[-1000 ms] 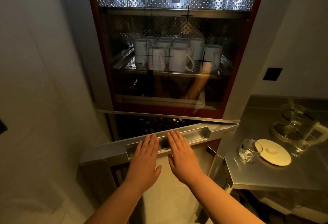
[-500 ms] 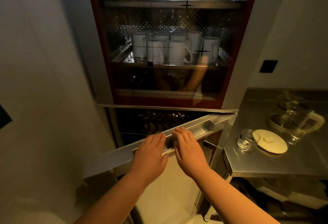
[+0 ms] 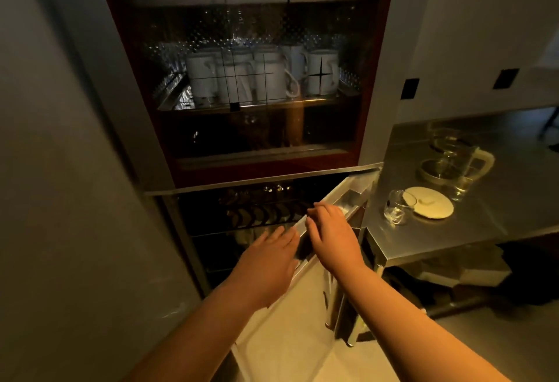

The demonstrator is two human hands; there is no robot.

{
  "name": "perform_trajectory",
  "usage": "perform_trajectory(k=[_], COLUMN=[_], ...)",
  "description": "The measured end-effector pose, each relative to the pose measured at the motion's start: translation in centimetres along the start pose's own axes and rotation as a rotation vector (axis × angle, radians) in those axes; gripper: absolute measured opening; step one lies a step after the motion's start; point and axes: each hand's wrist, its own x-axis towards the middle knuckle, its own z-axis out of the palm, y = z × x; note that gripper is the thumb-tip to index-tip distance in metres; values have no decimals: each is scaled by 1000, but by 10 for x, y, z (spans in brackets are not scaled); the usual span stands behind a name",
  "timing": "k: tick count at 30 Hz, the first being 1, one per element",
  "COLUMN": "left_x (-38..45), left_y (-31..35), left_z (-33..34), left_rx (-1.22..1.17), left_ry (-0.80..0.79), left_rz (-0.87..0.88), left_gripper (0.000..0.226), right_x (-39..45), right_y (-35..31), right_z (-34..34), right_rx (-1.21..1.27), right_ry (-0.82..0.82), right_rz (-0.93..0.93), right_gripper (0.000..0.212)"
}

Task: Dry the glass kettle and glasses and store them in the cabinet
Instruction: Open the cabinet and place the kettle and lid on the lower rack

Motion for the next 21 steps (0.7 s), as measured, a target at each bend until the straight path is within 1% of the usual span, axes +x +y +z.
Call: perform_trajectory(k=[5, 9, 12, 16, 21], left_x=[-1, -2, -7, -11, -9], left_y=[4, 13, 24, 45, 73], left_z=[-3, 0, 3, 8, 11], left_rx=[-29, -71, -135, -178, -182], left_ry=[-22, -6, 19, 23, 38], left_rz=[90, 143, 149, 143, 151], left_gripper=[56, 56, 56, 56, 55], right_x=[-8, -13, -17, -21, -26], right_y=[3, 5, 9, 19, 33], right_z=[-12, -19, -23, -34, -54], right_rx=[-59, -20, 15, -5, -47], right_ry=[-22, -41, -55, -76, -126], right_rz=[-15, 36, 71, 61, 6], right_gripper=[33, 33, 36, 38, 30])
